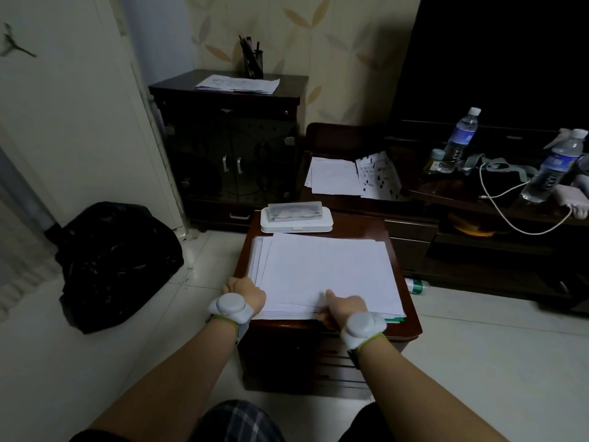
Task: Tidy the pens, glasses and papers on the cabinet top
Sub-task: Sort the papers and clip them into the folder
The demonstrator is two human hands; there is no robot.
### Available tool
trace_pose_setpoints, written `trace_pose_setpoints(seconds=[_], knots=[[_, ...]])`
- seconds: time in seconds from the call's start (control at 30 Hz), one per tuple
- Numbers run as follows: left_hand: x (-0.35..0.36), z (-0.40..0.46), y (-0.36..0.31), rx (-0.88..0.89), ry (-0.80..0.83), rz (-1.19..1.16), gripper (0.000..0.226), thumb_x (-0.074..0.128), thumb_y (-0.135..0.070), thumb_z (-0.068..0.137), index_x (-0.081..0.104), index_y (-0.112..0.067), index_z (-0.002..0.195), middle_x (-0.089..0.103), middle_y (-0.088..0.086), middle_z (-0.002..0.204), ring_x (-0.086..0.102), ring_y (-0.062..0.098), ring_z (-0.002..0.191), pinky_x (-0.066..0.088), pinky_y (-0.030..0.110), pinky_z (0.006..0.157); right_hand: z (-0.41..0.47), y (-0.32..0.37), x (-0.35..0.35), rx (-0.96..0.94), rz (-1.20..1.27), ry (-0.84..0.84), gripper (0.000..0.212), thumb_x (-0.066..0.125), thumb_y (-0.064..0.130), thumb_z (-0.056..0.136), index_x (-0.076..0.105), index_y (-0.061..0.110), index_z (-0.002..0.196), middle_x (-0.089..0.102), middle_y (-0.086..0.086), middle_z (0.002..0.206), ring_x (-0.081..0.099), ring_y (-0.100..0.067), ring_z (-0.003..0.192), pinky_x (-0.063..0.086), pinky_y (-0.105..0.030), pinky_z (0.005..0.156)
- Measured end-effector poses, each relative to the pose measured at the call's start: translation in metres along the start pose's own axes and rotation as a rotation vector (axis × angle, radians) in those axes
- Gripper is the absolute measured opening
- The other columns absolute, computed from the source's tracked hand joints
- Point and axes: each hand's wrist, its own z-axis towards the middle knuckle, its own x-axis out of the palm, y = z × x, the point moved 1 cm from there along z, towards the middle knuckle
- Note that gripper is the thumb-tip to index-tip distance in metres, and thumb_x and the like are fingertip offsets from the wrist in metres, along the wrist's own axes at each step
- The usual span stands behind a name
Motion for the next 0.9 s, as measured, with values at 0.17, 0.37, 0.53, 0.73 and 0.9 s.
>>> trace_pose_setpoints(seconds=[0.17, 0.37, 0.53, 0.73, 0.9], knots=[[0.001, -0.001, 0.001, 0.020, 0.017, -0.014, 0.027, 0.046, -0.018, 0.093, 0.058, 0.000, 0.108, 0.054, 0.017, 0.121, 0.057, 0.029, 0.102, 0.041, 0.026, 0.073, -0.004, 0.017, -0.004, -0.421, -0.374, -0.197, 0.032, 0.061, 0.036, 0.086, 0.062, 0.014, 0.109, 0.055, -0.009, 0.120, 0.048, -0.026, 0.119, 0.044, -0.031, 0.092], [0.003, 0.006, 0.008, 0.032, -0.092, -0.337, 0.034, 0.039, 0.004, 0.089, 0.029, -0.014, 0.061, 0.037, 0.001, 0.071, 0.043, 0.020, 0.069, 0.029, 0.024, 0.060, 0.015, 0.005, 0.017, -0.543, -0.825, 0.081, 0.089, 0.066, 0.063, 0.072, 0.034, 0.011, 0.138, 0.026, -0.012, 0.146, 0.019, -0.033, 0.138, 0.022, -0.041, 0.114], [-0.005, 0.013, 0.016, -0.025, -0.077, -0.615, 0.029, 0.045, -0.005, 0.086, 0.040, -0.020, 0.062, 0.047, 0.000, 0.089, 0.048, 0.018, 0.087, 0.036, 0.019, 0.077, 0.019, 0.001, 0.021, -0.540, -0.891, 0.090, 0.080, 0.059, 0.059, 0.080, 0.036, 0.007, 0.136, 0.024, -0.015, 0.148, 0.019, -0.035, 0.137, 0.025, -0.042, 0.112], [-0.003, 0.019, 0.021, -0.178, 0.009, -0.984, 0.038, 0.051, -0.001, 0.091, 0.058, -0.004, 0.054, 0.059, 0.010, 0.058, 0.054, 0.021, 0.050, 0.044, 0.014, 0.038, 0.013, 0.012, 0.021, -0.559, -1.020, 0.061, 0.069, 0.059, 0.058, 0.080, 0.041, 0.008, 0.124, 0.039, -0.014, 0.132, 0.033, -0.033, 0.127, 0.038, -0.041, 0.099], [0.001, 0.008, 0.011, -0.212, 0.096, -1.029, 0.034, 0.058, -0.016, 0.091, 0.056, 0.000, 0.061, 0.059, 0.015, 0.075, 0.058, 0.026, 0.049, 0.052, 0.027, 0.039, 0.009, 0.014, 0.023, -0.592, -1.131, 0.039, 0.067, 0.053, 0.059, 0.084, 0.042, 0.007, 0.124, 0.040, -0.017, 0.129, 0.036, -0.036, 0.124, 0.040, -0.042, 0.096]])
